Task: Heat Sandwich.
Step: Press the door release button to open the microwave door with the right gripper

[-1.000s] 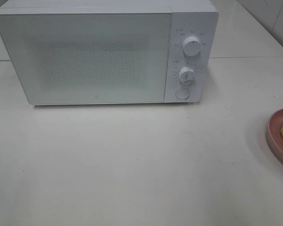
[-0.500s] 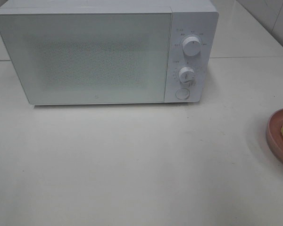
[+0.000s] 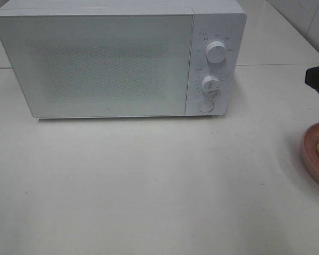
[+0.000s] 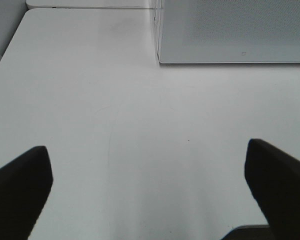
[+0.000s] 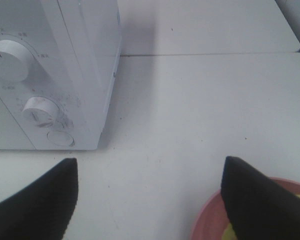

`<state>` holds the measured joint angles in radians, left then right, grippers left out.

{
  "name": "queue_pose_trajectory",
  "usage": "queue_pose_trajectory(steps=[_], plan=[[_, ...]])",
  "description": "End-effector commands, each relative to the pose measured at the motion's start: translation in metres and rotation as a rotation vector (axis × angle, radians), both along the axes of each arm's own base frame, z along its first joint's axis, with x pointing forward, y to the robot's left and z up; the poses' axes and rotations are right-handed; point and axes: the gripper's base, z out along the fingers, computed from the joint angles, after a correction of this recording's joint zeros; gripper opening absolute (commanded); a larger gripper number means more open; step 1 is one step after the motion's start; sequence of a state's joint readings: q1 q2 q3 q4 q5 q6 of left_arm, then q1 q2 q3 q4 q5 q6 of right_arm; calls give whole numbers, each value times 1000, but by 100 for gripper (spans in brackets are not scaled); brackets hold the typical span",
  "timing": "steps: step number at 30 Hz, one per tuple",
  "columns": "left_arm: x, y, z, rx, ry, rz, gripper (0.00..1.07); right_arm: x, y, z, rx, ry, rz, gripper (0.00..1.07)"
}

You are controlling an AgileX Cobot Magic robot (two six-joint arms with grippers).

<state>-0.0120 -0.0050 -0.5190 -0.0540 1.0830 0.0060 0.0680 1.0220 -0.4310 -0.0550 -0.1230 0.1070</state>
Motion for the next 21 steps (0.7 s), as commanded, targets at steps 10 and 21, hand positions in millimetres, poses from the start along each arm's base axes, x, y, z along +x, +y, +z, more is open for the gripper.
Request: queue_pose_trajectory(steps=[10,21], plan=[[-2,0,0,-2,-26,-1,100,-9,15,-10,-33,-300,47,76],[-2,0,0,-2,-26,-1,100,-21,23,-19,-8,-321,-23,76]])
